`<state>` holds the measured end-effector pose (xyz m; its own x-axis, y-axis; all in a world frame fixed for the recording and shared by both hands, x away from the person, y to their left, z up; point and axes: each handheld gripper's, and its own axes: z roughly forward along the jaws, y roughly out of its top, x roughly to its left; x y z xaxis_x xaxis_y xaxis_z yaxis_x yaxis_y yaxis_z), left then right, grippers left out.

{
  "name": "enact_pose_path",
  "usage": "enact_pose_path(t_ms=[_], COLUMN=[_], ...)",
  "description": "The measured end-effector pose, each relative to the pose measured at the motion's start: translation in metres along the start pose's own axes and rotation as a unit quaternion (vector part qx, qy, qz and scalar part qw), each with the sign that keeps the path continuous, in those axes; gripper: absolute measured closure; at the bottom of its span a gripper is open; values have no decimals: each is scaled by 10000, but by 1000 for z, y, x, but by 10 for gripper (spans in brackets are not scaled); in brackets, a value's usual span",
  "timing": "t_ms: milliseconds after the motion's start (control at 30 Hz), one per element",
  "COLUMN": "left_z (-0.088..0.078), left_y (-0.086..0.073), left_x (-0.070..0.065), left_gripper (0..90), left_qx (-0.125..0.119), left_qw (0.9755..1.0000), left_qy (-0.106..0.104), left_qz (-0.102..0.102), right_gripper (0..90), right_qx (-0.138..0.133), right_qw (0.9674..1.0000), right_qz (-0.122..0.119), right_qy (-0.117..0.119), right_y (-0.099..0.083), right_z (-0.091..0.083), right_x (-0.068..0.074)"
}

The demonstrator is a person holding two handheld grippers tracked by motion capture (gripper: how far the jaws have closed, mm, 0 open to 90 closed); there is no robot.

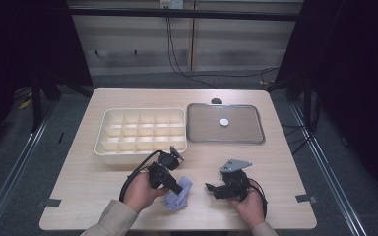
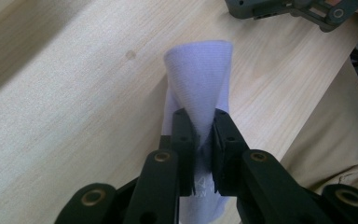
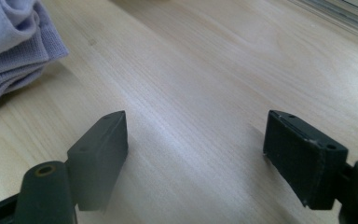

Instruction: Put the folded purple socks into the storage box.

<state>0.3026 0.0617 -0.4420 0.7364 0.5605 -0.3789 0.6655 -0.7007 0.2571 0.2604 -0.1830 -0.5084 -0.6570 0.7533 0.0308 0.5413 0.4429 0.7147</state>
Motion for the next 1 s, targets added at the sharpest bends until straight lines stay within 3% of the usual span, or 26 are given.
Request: enact_pose_path(t_ms=[100, 267, 333, 567, 700, 867, 1000], left_z=[3, 6, 8, 23, 25, 25, 23], left_y=[0, 0, 0, -2, -2, -4, -5], left_x=[1, -2, -1, 2, 1, -1, 1], left_gripper=[782, 574, 559, 522, 558, 737, 760], left_qx=[-47, -142, -32, 62, 100, 184, 227], left_qw=[10000, 9999, 9999, 9998, 9998, 9996, 9996], left_qy=[-35, 28, 143, 140, 174, 191, 139], left_qz=[-47, -71, 5, -110, -83, 2, -61], right_gripper=[212, 207, 206, 205, 204, 201, 192], right_qx=[-30, -46, -44, -55, -81, -107, -85], right_qw=[10000, 10000, 10000, 10000, 10000, 9999, 10000], right_qz=[-31, -36, -29, -43, -50, -30, -16], right_qy=[-1, 11, 0, 1, 0, 11, 5], right_y=[0, 0, 0, -1, -1, -2, -2], right_z=[0, 1, 1, 1, 1, 1, 1], right_x=[0, 0, 0, 0, 0, 0, 1])
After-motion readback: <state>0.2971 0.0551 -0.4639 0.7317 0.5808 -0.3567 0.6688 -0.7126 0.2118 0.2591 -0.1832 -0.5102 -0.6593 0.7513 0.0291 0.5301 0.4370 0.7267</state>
